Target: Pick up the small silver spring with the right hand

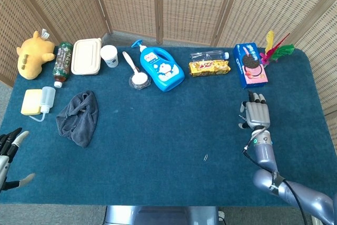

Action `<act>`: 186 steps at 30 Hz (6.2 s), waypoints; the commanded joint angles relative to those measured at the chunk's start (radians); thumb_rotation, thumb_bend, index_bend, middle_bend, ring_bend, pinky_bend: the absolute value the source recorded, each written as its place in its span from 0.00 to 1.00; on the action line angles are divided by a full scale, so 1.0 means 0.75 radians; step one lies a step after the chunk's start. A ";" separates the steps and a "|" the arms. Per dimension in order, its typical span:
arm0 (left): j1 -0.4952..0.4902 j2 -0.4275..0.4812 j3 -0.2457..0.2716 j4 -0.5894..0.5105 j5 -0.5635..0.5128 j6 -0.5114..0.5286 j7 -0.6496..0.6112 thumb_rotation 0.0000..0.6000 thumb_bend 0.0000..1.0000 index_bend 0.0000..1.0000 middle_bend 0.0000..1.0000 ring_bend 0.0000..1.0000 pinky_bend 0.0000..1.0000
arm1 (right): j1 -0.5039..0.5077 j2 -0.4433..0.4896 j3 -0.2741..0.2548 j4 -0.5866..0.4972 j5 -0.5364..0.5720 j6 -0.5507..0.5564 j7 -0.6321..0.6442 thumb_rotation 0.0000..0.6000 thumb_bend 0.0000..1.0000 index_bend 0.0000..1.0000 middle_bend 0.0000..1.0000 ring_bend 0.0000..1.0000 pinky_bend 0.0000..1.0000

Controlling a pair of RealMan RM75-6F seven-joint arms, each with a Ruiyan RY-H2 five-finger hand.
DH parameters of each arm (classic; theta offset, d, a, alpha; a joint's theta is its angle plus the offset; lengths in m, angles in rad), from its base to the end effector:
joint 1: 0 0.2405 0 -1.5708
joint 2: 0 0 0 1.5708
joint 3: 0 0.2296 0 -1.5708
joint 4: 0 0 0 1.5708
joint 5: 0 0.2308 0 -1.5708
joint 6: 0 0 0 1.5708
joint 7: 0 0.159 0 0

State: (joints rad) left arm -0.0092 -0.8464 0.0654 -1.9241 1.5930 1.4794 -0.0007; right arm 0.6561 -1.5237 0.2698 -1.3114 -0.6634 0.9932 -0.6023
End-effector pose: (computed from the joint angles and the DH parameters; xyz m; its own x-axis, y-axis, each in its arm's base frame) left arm -0.2628 0.1454 0.1554 0.3585 0.1489 0.9216 0.9324 -0.0080 -0.3614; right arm -0.2420 -0.3803 0.0121 0.4837 -0.2826 0.8283 -0.8351 0.1342 0.5335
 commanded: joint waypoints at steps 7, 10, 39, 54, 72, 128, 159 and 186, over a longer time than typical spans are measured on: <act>-0.005 -0.001 -0.002 0.000 -0.007 -0.008 0.001 1.00 0.21 0.00 0.00 0.00 0.00 | 0.024 -0.034 0.028 0.077 0.105 -0.029 0.020 1.00 0.06 0.50 0.00 0.00 0.00; -0.006 -0.002 -0.002 -0.002 -0.007 -0.011 0.004 1.00 0.21 0.00 0.00 0.00 0.00 | 0.029 -0.037 0.031 0.093 0.122 -0.036 0.026 1.00 0.08 0.47 0.00 0.00 0.00; -0.014 0.003 -0.007 0.001 -0.019 -0.023 -0.011 1.00 0.21 0.00 0.00 0.00 0.00 | 0.092 -0.029 0.039 0.093 0.326 -0.067 -0.049 1.00 0.27 0.46 0.00 0.00 0.00; -0.014 0.009 -0.006 0.002 -0.019 -0.020 -0.027 1.00 0.21 0.00 0.00 0.00 0.00 | 0.141 -0.004 0.060 0.061 0.538 -0.087 -0.117 1.00 0.27 0.46 0.00 0.00 0.00; -0.012 0.013 -0.005 0.003 -0.018 -0.017 -0.037 1.00 0.21 0.00 0.00 0.00 0.00 | 0.183 0.007 0.031 0.035 0.629 -0.098 -0.145 1.00 0.27 0.50 0.00 0.00 0.00; -0.008 0.025 0.005 0.005 0.004 -0.012 -0.067 1.00 0.21 0.00 0.00 0.00 0.00 | 0.203 0.004 -0.064 0.016 0.602 -0.061 -0.153 1.00 0.41 0.61 0.01 0.00 0.02; -0.006 0.022 0.009 0.000 0.014 -0.009 -0.058 1.00 0.21 0.00 0.00 0.00 0.00 | -0.109 0.397 -0.046 -0.552 -0.283 -0.123 0.600 1.00 0.44 0.69 0.07 0.00 0.04; -0.010 0.001 0.012 -0.013 0.001 -0.029 0.001 1.00 0.21 0.00 0.00 0.00 0.00 | -0.155 0.509 -0.202 -0.596 -0.969 -0.365 1.338 1.00 0.45 0.69 0.07 0.00 0.04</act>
State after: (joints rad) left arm -0.0167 -0.8453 0.0745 -1.9343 1.5937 1.4576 -0.0005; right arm 0.5291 -1.1305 0.1251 -1.7591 -1.3787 0.7282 0.3934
